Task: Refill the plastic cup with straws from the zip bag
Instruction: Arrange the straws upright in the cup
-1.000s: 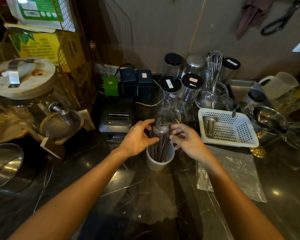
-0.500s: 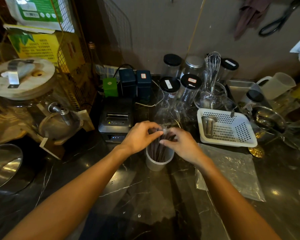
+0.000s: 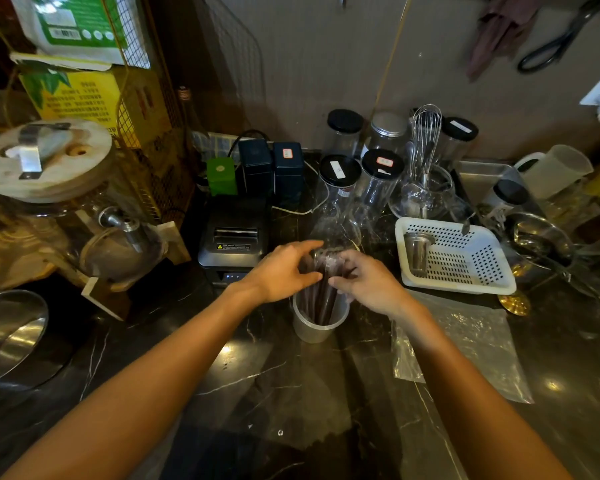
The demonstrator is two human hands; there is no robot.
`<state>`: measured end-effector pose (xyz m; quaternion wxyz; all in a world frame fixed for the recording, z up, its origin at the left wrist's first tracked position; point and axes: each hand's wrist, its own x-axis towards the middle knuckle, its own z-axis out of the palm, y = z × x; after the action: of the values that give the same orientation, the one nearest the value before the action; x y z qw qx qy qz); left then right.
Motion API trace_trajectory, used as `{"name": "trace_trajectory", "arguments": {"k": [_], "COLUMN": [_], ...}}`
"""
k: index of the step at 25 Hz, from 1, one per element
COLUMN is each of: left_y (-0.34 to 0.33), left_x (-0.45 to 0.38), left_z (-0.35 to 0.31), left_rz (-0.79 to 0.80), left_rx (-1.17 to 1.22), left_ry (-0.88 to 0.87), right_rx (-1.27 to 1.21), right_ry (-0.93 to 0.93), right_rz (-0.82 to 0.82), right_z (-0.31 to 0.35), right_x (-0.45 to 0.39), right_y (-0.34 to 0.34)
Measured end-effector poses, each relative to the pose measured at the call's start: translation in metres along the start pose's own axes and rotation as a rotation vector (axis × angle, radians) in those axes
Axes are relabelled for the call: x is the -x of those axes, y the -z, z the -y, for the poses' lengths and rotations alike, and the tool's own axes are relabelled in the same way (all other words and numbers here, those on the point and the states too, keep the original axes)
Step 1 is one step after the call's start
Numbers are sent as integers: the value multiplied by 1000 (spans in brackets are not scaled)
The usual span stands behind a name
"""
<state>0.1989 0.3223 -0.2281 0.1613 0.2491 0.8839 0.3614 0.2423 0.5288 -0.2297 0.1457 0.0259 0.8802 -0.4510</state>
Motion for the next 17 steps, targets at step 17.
{"name": "trace_trajectory", "arguments": {"k": [17], "left_y": [-19], "left_x": [24], "left_z": [23], "left_rz": [-176], "left_rx": [307], "left_ry": [108], "right_rx": [409], "right_ry": [294], "right_rz": [111], "right_z": [12], "right_x": [35], "right_y": [-53]}}
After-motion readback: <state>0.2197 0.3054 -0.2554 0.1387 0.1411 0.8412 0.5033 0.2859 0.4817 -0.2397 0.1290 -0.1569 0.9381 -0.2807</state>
